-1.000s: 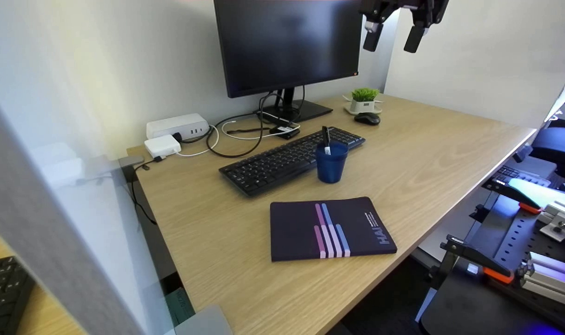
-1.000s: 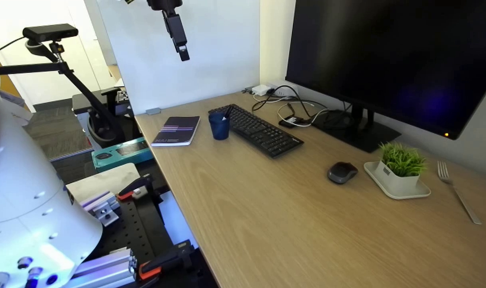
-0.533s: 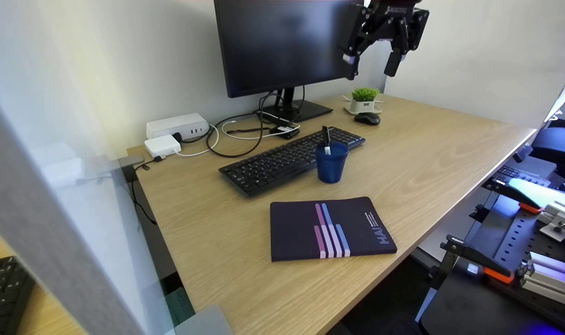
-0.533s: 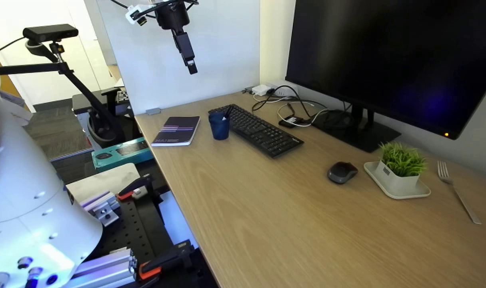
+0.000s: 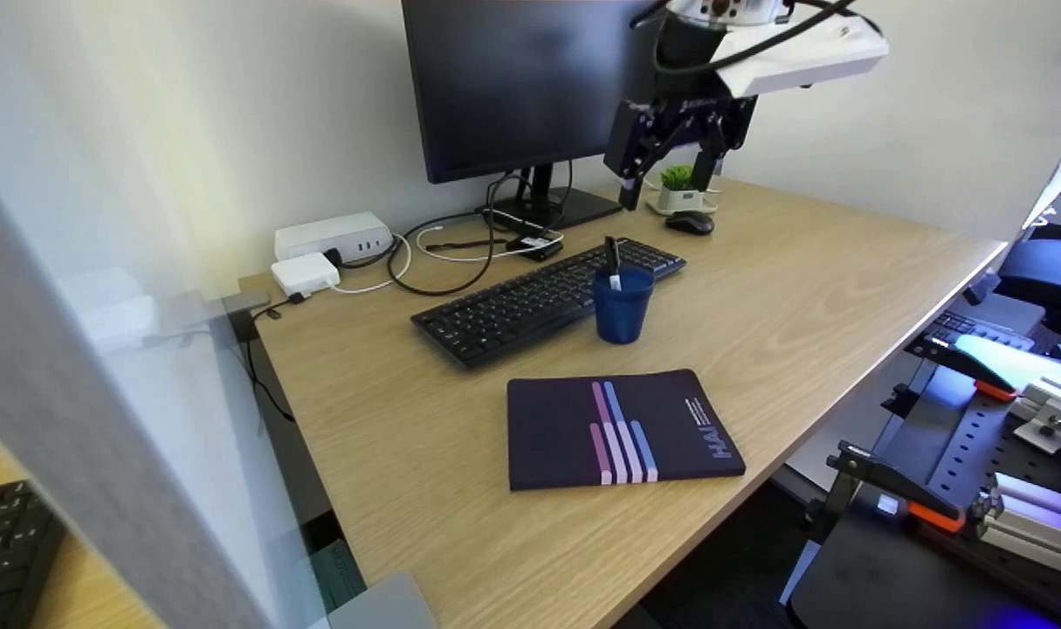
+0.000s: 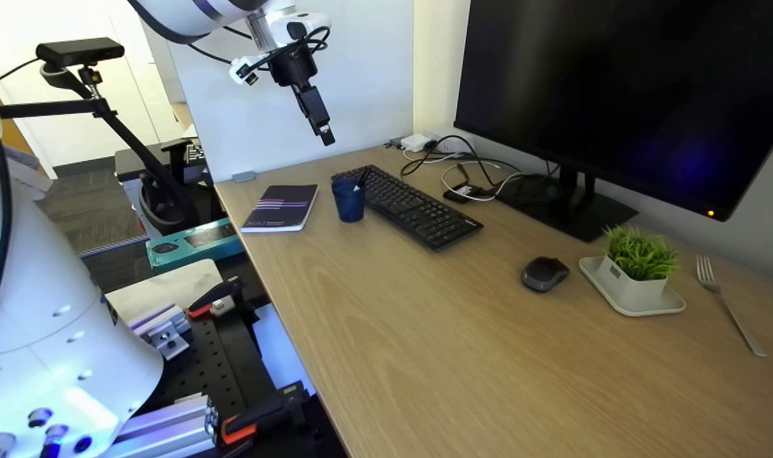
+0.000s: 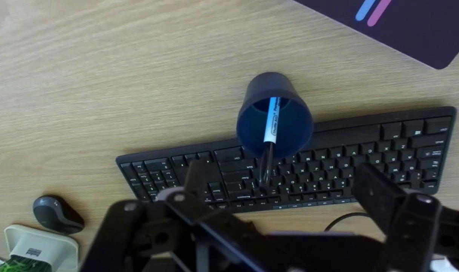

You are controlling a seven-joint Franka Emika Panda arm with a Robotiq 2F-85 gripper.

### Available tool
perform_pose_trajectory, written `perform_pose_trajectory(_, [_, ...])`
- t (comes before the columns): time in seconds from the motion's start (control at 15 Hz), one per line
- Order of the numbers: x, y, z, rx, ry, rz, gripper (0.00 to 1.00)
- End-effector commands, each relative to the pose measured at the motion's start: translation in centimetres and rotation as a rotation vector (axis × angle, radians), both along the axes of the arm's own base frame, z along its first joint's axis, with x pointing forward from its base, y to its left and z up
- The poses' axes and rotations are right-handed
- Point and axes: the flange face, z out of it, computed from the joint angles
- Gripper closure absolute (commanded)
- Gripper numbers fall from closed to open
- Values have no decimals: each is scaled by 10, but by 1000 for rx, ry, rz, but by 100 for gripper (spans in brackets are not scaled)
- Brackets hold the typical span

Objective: Take the marker from the cup and put it on the table

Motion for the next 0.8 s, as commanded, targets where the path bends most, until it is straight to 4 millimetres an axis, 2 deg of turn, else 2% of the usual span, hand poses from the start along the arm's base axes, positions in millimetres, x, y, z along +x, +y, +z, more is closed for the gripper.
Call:
perform_pose_trajectory(0.0, [15,8,-11,-37,-66,3,0])
perform_pose_trajectory(0.27, [29,13,-28,-80,-122,-10,0])
perform_pose_trajectory(0.73, [44,25,-74,-134,-181,-26,0])
